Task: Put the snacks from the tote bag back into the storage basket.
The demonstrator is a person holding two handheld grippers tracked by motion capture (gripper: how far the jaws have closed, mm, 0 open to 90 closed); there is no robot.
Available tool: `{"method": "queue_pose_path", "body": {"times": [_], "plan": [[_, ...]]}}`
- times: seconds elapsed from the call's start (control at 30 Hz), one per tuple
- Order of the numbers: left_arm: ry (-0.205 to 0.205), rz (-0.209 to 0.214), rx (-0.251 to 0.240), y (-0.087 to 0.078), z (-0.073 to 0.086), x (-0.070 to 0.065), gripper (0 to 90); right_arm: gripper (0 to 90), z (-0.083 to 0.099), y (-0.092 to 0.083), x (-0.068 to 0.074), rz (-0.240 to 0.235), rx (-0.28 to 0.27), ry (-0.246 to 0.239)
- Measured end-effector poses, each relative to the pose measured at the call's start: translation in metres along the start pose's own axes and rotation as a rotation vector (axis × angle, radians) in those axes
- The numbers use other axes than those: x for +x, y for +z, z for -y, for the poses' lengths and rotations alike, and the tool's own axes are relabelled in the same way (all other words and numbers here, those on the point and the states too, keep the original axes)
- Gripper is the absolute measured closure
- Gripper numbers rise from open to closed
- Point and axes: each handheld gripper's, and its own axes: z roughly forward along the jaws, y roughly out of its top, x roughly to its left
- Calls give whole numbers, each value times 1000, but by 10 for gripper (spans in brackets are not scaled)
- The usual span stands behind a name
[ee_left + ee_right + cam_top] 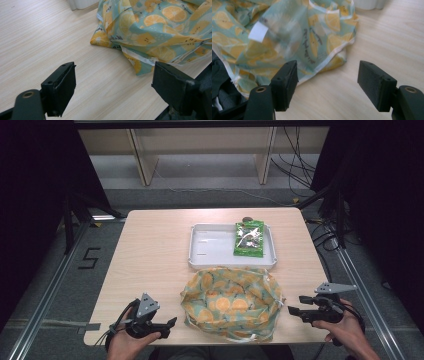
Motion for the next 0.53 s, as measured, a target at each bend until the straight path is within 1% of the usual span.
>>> {"method": "queue_pose_path", "body": {"times": [0.03,0.07,0.1,0.13,0.2,0.27,0.3,0.37,0.4,0.47,0.5,0.53], "plan": [[-4,0,-1,0,0,0,183,335,1,0,0,-3,8,-2],[-2,-1,-2,0,0,0,183,334,2,0,4,-1,16,25],[4,-1,-3,0,0,0,183,335,3,0,4,-3,18,22],[8,0,-3,0,0,1,183,334,4,0,2,-3,20,0],[3,-1,-3,0,0,1,183,333,5,0,4,0,30,29],[4,2,-4,0,0,1,182,332,6,-1,4,-2,24,31],[12,-3,-2,0,0,1,182,331,6,-1,5,-3,23,31],[6,-2,-4,0,0,0,182,331,6,-1,4,-5,27,31],[7,-3,-5,0,0,0,182,330,6,-2,5,0,33,42],[10,-3,-5,0,0,1,181,328,6,-2,5,-3,37,49],[11,-3,-5,0,0,1,181,327,6,-1,4,3,27,37],[15,-5,-5,0,0,1,181,327,6,-1,4,3,27,36]]}}
